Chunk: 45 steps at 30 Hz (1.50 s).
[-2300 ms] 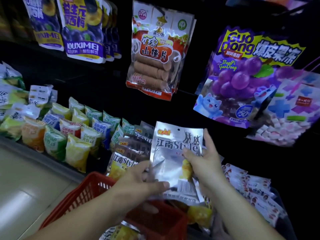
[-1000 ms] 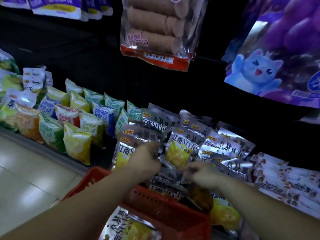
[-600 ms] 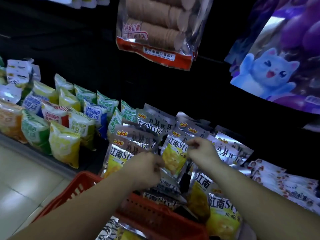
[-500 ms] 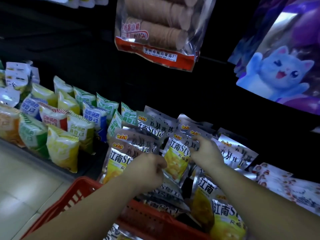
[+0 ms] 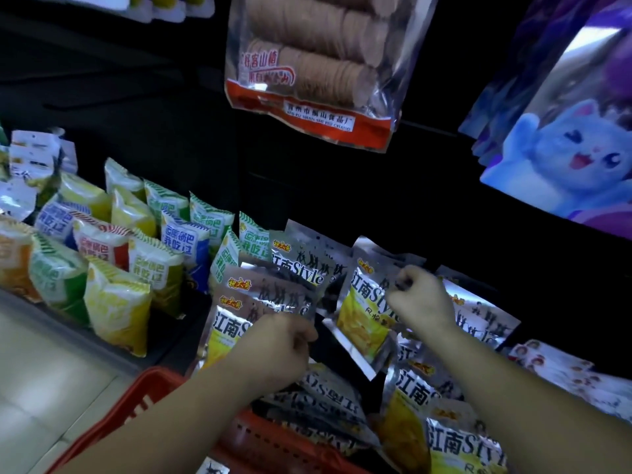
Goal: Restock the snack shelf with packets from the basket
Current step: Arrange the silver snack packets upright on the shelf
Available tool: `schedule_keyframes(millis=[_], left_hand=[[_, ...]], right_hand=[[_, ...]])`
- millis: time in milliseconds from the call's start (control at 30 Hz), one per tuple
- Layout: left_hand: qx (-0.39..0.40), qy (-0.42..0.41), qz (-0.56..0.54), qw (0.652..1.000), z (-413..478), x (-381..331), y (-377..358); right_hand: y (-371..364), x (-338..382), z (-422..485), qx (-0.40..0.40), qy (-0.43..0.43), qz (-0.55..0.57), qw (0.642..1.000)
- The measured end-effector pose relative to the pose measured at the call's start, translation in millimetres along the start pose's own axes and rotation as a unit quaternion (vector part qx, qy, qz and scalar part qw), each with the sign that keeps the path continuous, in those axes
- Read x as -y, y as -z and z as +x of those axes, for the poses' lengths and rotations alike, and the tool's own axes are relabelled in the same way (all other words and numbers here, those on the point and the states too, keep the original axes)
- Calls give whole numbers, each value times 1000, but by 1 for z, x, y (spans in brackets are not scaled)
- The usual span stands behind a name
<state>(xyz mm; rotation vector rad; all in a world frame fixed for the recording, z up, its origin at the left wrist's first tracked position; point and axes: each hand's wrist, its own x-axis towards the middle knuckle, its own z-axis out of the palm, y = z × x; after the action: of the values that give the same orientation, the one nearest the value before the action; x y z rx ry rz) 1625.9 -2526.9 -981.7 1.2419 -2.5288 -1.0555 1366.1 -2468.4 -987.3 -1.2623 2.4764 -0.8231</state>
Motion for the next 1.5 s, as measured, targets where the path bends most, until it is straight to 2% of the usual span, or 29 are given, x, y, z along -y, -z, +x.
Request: schedule_keyframes(millis=[133,200,300,367,500,600,733,833,900,1000,1133,1267,1367,1500], left_hand=[[-20,-11,-56,998,-15,-22,18],[-50,-31,-122,991,-30,-39,30],[-90,-56,-253,962,-62,-66,54],[-89,-77,-293,949,-84,-78,70],[-66,-80,-387,916,-128,-103,99],[-113,-61,-412,902,-161,-118,107],[-158,-39,-469,868,-192,-126,102],[-205,-17,-479,853,-199,-125,91],[-247,-13,-461,852,-199,-123,89],[-238,-30,-491,837,-200,-122,92],[-185,-49,-443,876,-199,-122,91],[-194,-10,-459,867,-194,-115,88],[-208,-16,-467,860,-193,-112,91],[-227,-12,-467,854,-193,-108,93]], right_hand=[[52,35,-12,21,51,112,992],[79,58,-30,55,95,121,987],[118,87,-68,124,155,137,970],[142,107,-97,138,152,167,964],[170,146,-151,75,96,316,941],[169,157,-188,18,49,359,932],[158,158,-235,24,22,407,913],[141,156,-251,10,43,441,896],[134,154,-249,14,80,410,909],[131,154,-241,-1,94,379,920],[125,157,-233,-43,101,420,901],[118,157,-230,-19,105,403,909],[119,159,-231,4,112,421,900],[118,157,-236,21,151,383,911]])
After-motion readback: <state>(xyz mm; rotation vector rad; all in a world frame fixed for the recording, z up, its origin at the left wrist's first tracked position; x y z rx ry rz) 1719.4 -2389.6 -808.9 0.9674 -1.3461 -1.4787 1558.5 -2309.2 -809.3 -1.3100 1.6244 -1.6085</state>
